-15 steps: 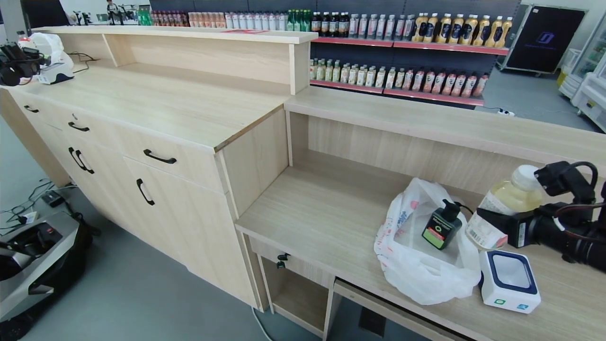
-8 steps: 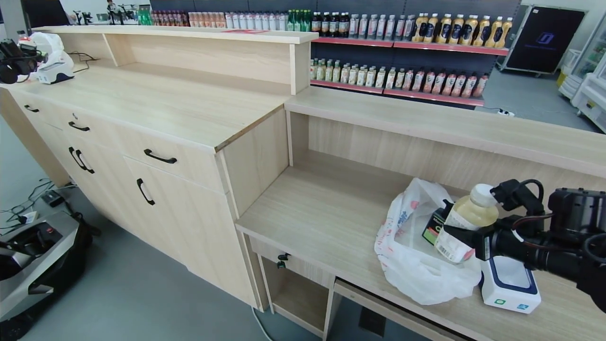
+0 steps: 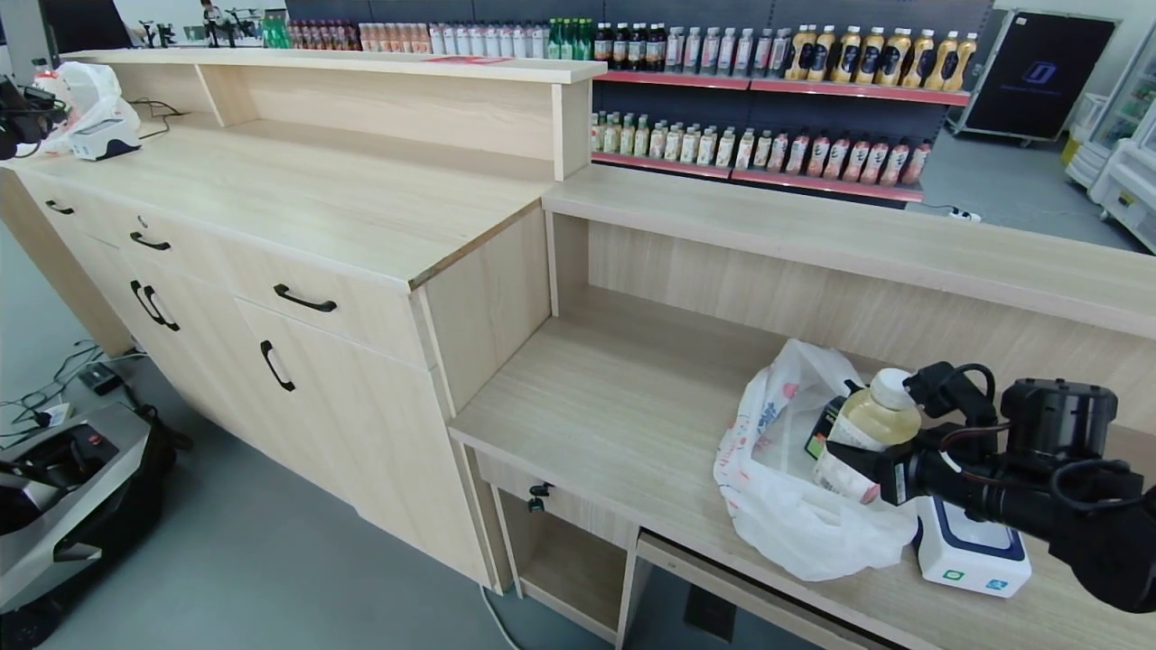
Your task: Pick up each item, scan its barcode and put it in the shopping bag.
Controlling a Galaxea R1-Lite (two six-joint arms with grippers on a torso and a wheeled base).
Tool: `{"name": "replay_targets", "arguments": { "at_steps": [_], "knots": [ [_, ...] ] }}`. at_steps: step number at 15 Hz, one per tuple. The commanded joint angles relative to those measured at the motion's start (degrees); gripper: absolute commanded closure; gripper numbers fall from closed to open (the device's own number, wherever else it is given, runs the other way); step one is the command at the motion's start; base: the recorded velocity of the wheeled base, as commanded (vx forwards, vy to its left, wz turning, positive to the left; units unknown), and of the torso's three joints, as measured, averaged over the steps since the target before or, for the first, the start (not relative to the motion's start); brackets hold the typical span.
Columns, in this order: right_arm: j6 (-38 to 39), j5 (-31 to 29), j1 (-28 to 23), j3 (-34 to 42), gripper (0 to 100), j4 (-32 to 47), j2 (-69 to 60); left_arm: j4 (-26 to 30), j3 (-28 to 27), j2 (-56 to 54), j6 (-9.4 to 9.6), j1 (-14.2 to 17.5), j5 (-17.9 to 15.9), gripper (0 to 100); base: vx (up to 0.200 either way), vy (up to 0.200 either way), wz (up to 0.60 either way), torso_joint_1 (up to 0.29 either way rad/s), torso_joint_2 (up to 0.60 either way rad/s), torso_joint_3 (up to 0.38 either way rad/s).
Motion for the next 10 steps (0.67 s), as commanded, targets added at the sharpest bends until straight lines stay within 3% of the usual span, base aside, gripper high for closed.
{"name": "replay_targets", "arguments": {
  "at_steps": [1, 10],
  "knots": [
    [0.0, 0.1, 0.7, 0.1, 100, -2.1, 3.3, 0.0, 0.0, 0.0, 0.00, 0.0, 0.0, 100, 0.000, 0.000, 0.00, 0.000, 0.00, 0.000],
    [-0.6, 0.7, 1.1, 0.4, 100, -6.5, 7.9, 0.0, 0.0, 0.0, 0.00, 0.0, 0.0, 100, 0.000, 0.000, 0.00, 0.000, 0.00, 0.000]
  ]
}}
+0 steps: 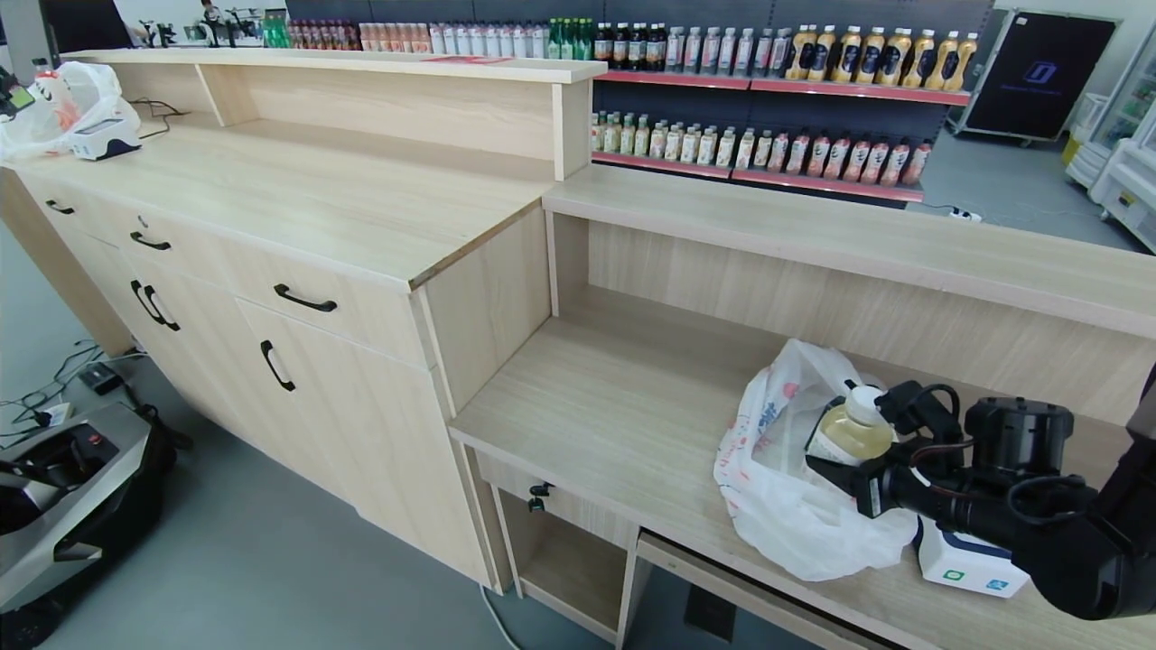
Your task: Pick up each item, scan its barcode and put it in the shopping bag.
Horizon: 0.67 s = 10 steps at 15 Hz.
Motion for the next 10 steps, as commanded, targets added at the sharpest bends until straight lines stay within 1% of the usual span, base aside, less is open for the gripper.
{"name": "replay_targets", "arguments": {
  "at_steps": [1, 8, 9, 10],
  "knots": [
    [0.0, 0.0, -0.1, 0.1, 100, -0.4, 1.3, 0.0, 0.0, 0.0, 0.00, 0.0, 0.0, 100, 0.000, 0.000, 0.00, 0.000, 0.00, 0.000],
    [-0.7, -0.1, -0.5, 0.4, 100, -0.4, 2.3, 0.0, 0.0, 0.0, 0.00, 0.0, 0.0, 100, 0.000, 0.000, 0.00, 0.000, 0.00, 0.000],
    [-0.7, 0.0, -0.5, 0.4, 0, -0.4, 2.4, 0.0, 0.0, 0.0, 0.00, 0.0, 0.0, 100, 0.000, 0.000, 0.00, 0.000, 0.00, 0.000],
    [-0.7, 0.0, -0.5, 0.5, 0, -0.4, 2.4, 0.0, 0.0, 0.0, 0.00, 0.0, 0.0, 100, 0.000, 0.000, 0.00, 0.000, 0.00, 0.000]
  ]
}}
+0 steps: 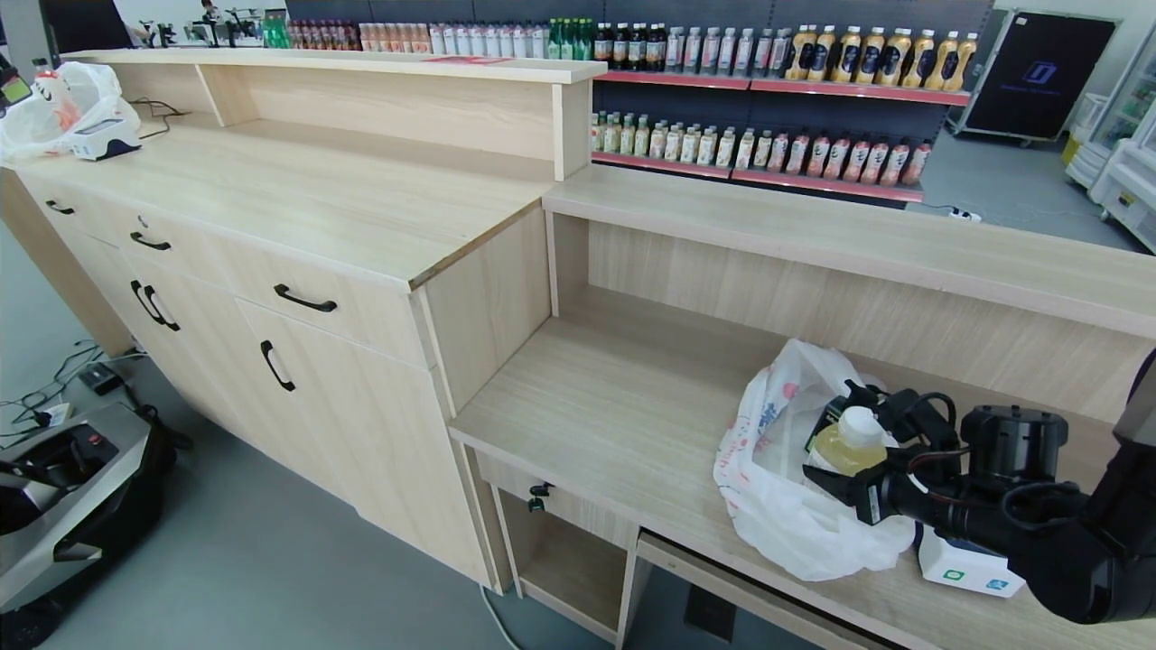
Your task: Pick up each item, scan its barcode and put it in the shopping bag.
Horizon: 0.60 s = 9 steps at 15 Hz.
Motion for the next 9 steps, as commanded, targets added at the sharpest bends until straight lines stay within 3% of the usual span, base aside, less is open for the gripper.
{"name": "replay_targets", "arguments": {
  "at_steps": [1, 6, 9],
  "knots": [
    [0.0, -0.1, -0.1, 0.1, 0, 0.4, 0.2, 0.0, 0.0, 0.0, 0.00, 0.0, 0.0, 100, 0.000, 0.000, 0.00, 0.000, 0.00, 0.000],
    [0.0, -0.1, 0.3, 0.1, 0, 2.8, -8.2, 0.0, 0.0, 0.0, 0.00, 0.0, 0.0, 100, 0.000, 0.000, 0.00, 0.000, 0.00, 0.000],
    [-2.0, -0.2, 0.6, 0.2, 0, 16.6, -25.6, 0.0, 0.0, 0.0, 0.00, 0.0, 0.0, 100, 0.000, 0.000, 0.00, 0.000, 0.00, 0.000]
  ]
}}
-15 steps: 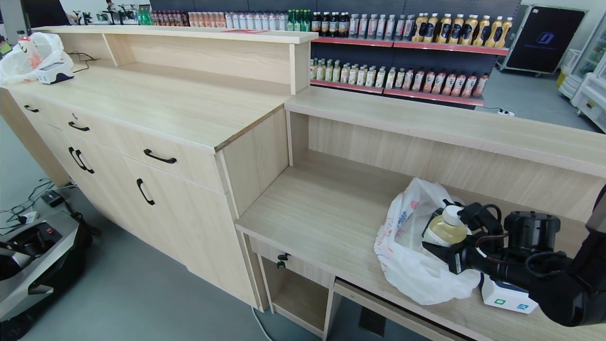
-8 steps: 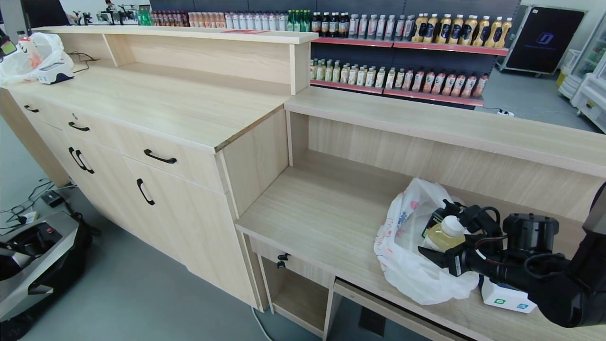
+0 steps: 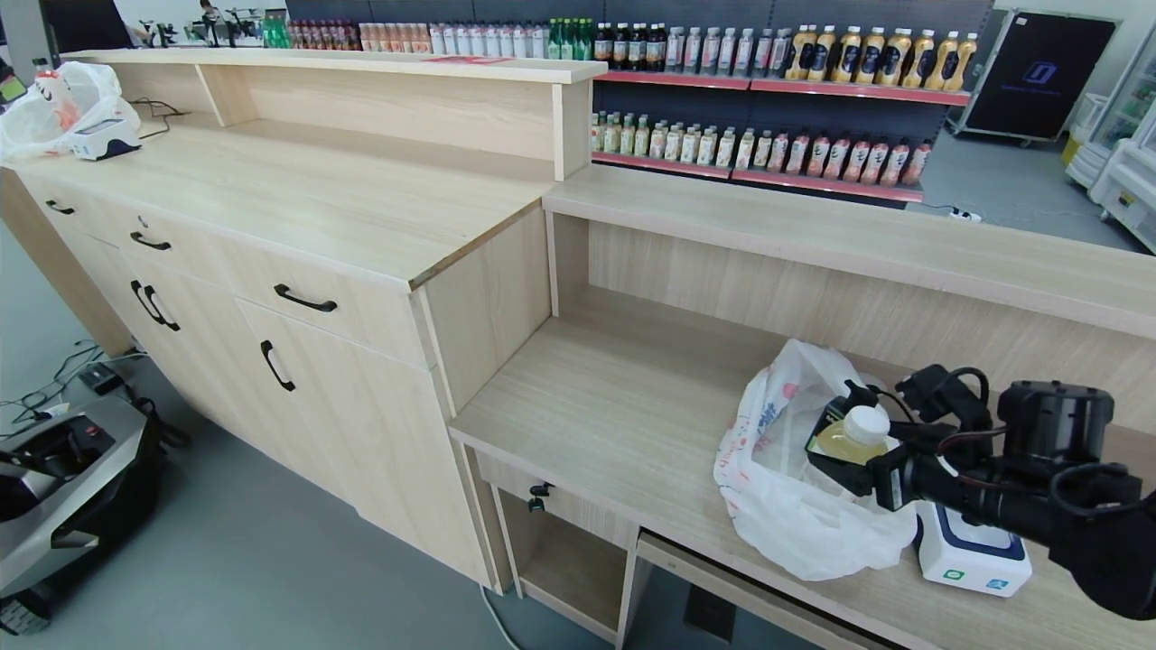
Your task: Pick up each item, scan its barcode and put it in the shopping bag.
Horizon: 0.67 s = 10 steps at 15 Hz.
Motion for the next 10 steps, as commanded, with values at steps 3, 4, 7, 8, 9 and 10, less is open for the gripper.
{"name": "replay_targets", "arguments": {
  "at_steps": [3, 4, 7, 8, 9, 10],
  "knots": [
    [-12.1, -0.3, -5.0, 0.7, 0, 17.5, -27.6, 0.0, 0.0, 0.0, 0.00, 0.0, 0.0, 100, 0.000, 0.000, 0.00, 0.000, 0.00, 0.000],
    [-14.1, -0.3, -7.2, 1.2, 0, 19.5, -30.9, 0.0, 0.0, 0.0, 0.00, 0.0, 0.0, 100, 0.000, 0.000, 0.00, 0.000, 0.00, 0.000],
    [-15.2, -1.1, -9.6, 1.0, 0, 23.1, -37.3, 0.0, 0.0, 0.0, 0.00, 0.0, 0.0, 100, 0.000, 0.000, 0.00, 0.000, 0.00, 0.000],
    [-15.4, -1.2, -10.6, 0.6, 0, 23.0, -38.2, 0.0, 0.0, 0.0, 0.00, 0.0, 0.0, 100, 0.000, 0.000, -0.60, -0.002, 0.00, 0.002],
    [-14.7, -1.3, -10.8, -0.4, 0, 22.7, -38.6, 0.0, 0.0, 0.0, 0.00, 0.0, 0.0, 100, 0.000, 0.000, -0.60, -0.002, 0.00, 0.007],
    [-13.0, -1.7, -10.9, -1.0, 0, 22.6, -39.0, 0.0, 0.0, 0.0, 0.00, 0.1, 0.0, 100, 0.000, 0.000, -0.60, 0.002, 0.01, 0.002]
  ]
}}
